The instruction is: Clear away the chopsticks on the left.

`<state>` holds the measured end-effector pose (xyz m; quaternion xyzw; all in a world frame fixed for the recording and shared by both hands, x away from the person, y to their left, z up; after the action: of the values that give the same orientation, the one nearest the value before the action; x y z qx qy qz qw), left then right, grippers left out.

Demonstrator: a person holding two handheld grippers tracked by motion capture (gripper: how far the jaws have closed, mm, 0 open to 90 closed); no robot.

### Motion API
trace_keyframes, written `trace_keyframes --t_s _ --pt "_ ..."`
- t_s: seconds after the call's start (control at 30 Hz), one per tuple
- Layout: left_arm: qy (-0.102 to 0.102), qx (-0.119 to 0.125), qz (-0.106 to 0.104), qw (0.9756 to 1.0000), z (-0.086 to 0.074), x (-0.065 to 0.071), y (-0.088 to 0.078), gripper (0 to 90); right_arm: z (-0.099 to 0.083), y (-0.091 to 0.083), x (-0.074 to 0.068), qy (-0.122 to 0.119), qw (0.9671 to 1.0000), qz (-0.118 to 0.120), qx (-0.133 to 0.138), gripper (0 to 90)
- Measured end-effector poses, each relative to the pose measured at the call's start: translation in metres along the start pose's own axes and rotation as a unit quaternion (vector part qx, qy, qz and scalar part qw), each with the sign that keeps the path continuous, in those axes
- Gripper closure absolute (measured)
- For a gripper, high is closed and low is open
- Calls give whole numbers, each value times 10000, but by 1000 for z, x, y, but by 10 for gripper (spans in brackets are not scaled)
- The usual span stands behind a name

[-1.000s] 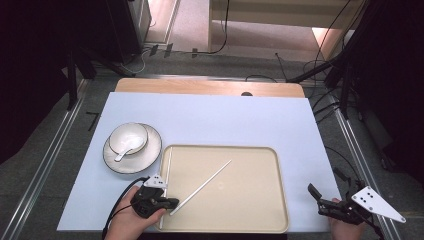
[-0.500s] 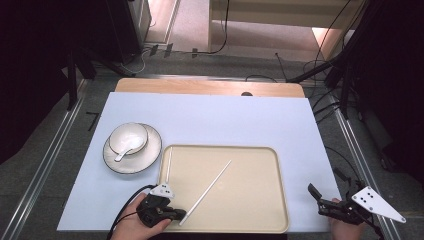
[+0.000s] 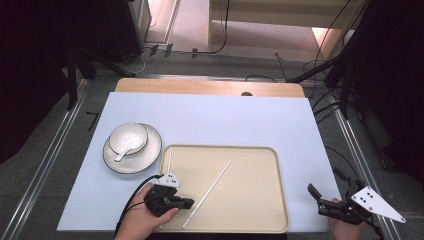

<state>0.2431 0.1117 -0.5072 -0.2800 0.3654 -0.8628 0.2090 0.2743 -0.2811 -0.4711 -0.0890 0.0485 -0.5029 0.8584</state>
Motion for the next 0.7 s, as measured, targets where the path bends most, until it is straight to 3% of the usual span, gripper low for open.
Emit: trace_keyframes --t_s 0.13,0.3,0.43,0.53,0.7 --pt "33 48 115 9999 16 -3 14 900 0 0 0 7 10000 -8 7 24" --pt "80 129 74 9999 30 1 32 900 -1 0 0 5 10000 4 -10 24" --pt "204 62 149 9997 40 4 45 900 -1 2 1 -8 10000 5 -6 24" --pt "170 -2 242 9996 48 3 53 900 -1 2 0 -19 10000 15 3 24" --pt "-70 -20 355 9993 59 -2 68 900 -2 2 0 23 10000 31 -18 25"
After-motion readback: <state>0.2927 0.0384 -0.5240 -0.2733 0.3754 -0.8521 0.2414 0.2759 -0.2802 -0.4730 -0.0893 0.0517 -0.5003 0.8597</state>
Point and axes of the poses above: each handheld gripper's, and its own axes: y roughly forward along the jaws, z roughly out of its top, x roughly to its right, the point moved 9 cm from there along y, roughly forward along the jaws, and after that the axes turned 1 degree about -x, right-handed, at the moved point
